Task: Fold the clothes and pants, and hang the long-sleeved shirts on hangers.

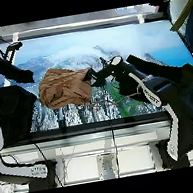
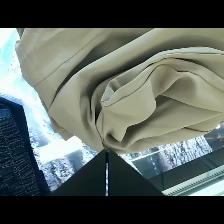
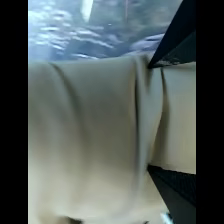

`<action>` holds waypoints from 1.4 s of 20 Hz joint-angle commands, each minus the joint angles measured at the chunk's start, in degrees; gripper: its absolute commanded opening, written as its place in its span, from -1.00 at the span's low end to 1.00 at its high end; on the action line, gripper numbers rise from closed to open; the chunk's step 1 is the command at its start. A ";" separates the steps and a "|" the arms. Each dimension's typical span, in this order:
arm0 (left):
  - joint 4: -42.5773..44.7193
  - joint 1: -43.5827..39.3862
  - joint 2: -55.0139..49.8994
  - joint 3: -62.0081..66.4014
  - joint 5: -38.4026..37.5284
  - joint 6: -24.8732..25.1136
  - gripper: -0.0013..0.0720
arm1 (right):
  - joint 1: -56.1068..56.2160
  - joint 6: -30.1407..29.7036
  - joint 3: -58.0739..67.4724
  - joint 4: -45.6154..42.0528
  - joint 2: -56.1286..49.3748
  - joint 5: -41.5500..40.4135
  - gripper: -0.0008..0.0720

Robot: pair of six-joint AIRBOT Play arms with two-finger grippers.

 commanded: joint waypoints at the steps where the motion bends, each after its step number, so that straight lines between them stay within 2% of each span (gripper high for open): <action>1: 0.00 0.00 0.02 -0.02 -0.24 0.00 -0.93 | 0.72 -4.39 -0.33 10.67 -3.15 -3.10 0.92; 6: 0.00 0.00 0.02 -0.02 -0.26 -0.02 -0.93 | 4.22 -5.05 -0.33 10.93 -3.63 -3.82 0.88; 7: 0.00 0.00 0.02 -0.02 -0.26 -0.02 -0.93 | 4.92 -5.03 -0.33 10.56 -3.63 -4.13 0.66; 8: 0.00 0.00 0.02 -0.02 -0.26 -0.02 -0.93 | 5.46 -5.07 -0.33 10.21 -3.63 -4.42 0.06; 9: 0.00 0.00 0.02 -0.02 -0.28 0.00 -0.93 | 5.88 -5.09 -0.28 10.12 -3.61 -5.03 -0.73; 10: 0.02 0.00 0.02 -0.02 -0.28 0.00 -0.93 | 6.19 -5.29 0.13 9.73 -3.61 -5.62 -0.88; 13: 0.02 0.00 0.02 -0.02 -0.52 0.00 -0.93 | 5.66 -7.26 4.09 6.82 -3.56 -5.55 -0.90; 15: 0.02 0.00 0.02 -0.02 -0.52 0.00 -0.93 | 5.01 -7.19 7.89 1.75 -3.52 -3.37 -0.90; 19: 0.02 0.00 0.02 -0.02 -0.55 0.00 -0.93 | 3.13 -6.25 13.27 -6.47 -2.82 5.40 -0.90; 21: 0.02 0.02 0.02 -0.02 -0.68 0.00 -0.93 | 0.74 -2.86 14.82 -11.08 -1.29 10.54 -0.90; 23: 0.02 0.00 0.02 -0.02 -0.68 0.00 -0.93 | -3.15 -2.82 16.41 -13.99 1.05 18.49 -0.90; 26: 0.02 0.02 0.02 -0.02 -0.63 0.00 -0.93 | -8.87 -2.71 16.59 -16.04 5.84 23.23 -0.90; 27: 0.00 0.00 0.02 -0.02 -0.63 0.00 -0.93 | -9.88 -1.73 16.61 -16.17 6.64 24.04 -0.87; 28: -0.02 -0.02 0.02 -0.02 -0.63 -0.02 -0.93 | -10.10 -1.73 16.59 -16.31 6.78 24.57 -0.46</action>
